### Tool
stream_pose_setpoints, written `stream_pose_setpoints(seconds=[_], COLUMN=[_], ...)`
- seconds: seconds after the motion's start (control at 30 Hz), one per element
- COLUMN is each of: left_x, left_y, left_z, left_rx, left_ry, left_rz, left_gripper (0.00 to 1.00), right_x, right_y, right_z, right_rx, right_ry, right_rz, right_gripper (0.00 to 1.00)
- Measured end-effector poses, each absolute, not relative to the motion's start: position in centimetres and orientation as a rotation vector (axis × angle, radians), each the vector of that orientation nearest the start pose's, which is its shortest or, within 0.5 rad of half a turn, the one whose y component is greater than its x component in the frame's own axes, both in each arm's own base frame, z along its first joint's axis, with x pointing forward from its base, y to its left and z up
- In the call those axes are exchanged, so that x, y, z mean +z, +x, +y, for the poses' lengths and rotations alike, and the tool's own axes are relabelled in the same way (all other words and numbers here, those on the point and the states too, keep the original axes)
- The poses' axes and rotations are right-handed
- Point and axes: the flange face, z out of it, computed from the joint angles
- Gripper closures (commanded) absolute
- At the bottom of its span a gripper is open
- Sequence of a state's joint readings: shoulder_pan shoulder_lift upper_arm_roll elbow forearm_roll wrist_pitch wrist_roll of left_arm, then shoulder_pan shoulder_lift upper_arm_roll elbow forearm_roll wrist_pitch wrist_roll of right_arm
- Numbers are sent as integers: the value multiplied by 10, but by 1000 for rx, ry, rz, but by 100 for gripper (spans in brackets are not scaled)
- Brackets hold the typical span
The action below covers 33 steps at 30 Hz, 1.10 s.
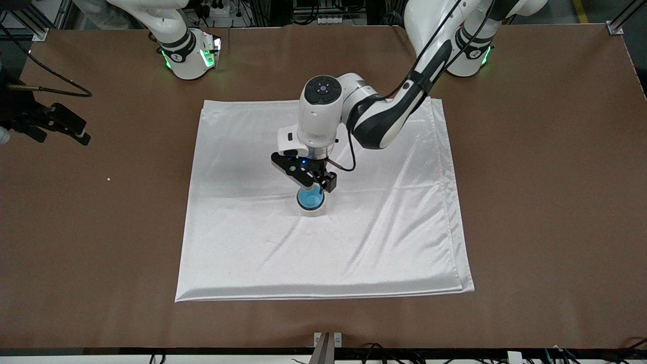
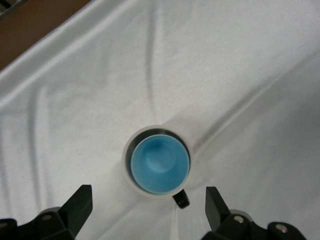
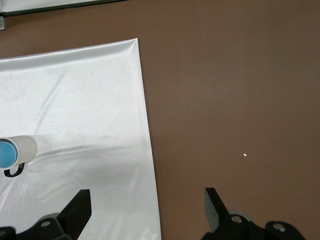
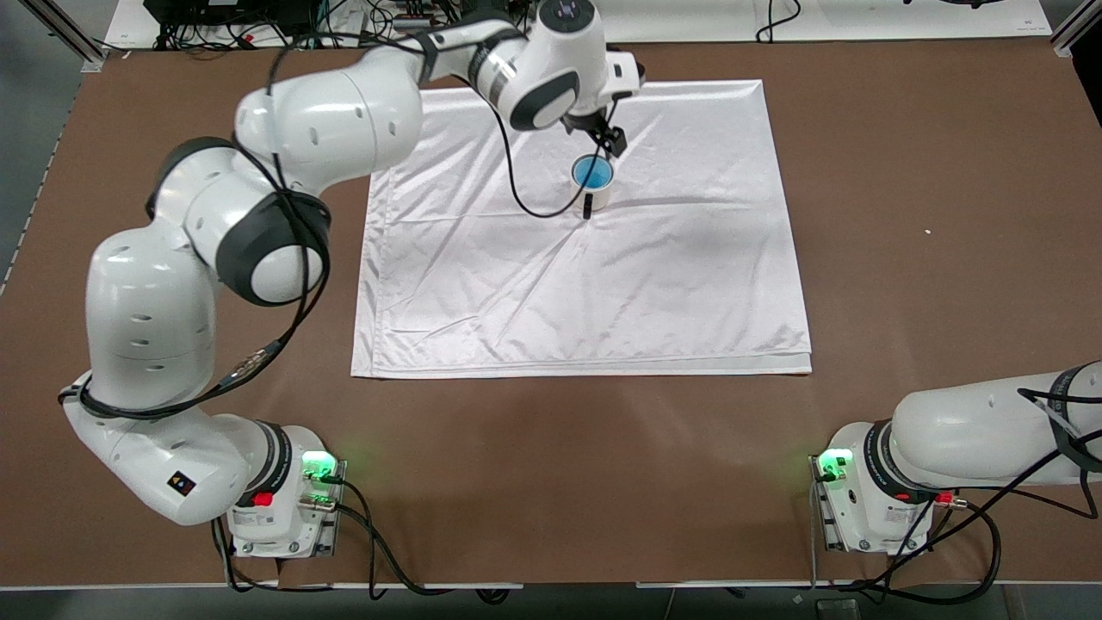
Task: Place blue cup into white mug on cloth
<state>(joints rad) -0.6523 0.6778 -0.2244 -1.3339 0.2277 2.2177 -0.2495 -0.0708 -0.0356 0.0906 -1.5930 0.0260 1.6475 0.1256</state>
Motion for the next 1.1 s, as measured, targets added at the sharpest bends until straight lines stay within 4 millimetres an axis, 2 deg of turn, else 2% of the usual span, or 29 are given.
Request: stream_pose_setpoints(seconds=[0.17, 0.37, 0.63, 0.8, 0.97, 1.1], left_x=[414, 480, 547, 576, 597, 609], left_y=[529, 543, 552, 540, 526, 526], left_z=[-515, -465, -401, -378, -362, -338], left_rx=[-320, -320, -257, -201, -141, -88], left_ry=[-2987, -2988, -3082, -3081, -3084, -3123], left_rz=[983, 863, 687, 629, 546, 479], left_gripper=[0, 0, 0, 0, 0, 0], right_x=[640, 640, 639, 637, 634, 629], right_y=[550, 550, 550, 549, 549, 550], right_z=[13, 7, -18, -31, -31, -29], right_rx=[-124, -120, -118, -112, -102, -89], right_ry=[-3106, -3105, -3107, -3107, -3107, -3108], right_rz=[170, 186, 196, 206, 204, 200], right_gripper=[0, 0, 0, 0, 0, 0])
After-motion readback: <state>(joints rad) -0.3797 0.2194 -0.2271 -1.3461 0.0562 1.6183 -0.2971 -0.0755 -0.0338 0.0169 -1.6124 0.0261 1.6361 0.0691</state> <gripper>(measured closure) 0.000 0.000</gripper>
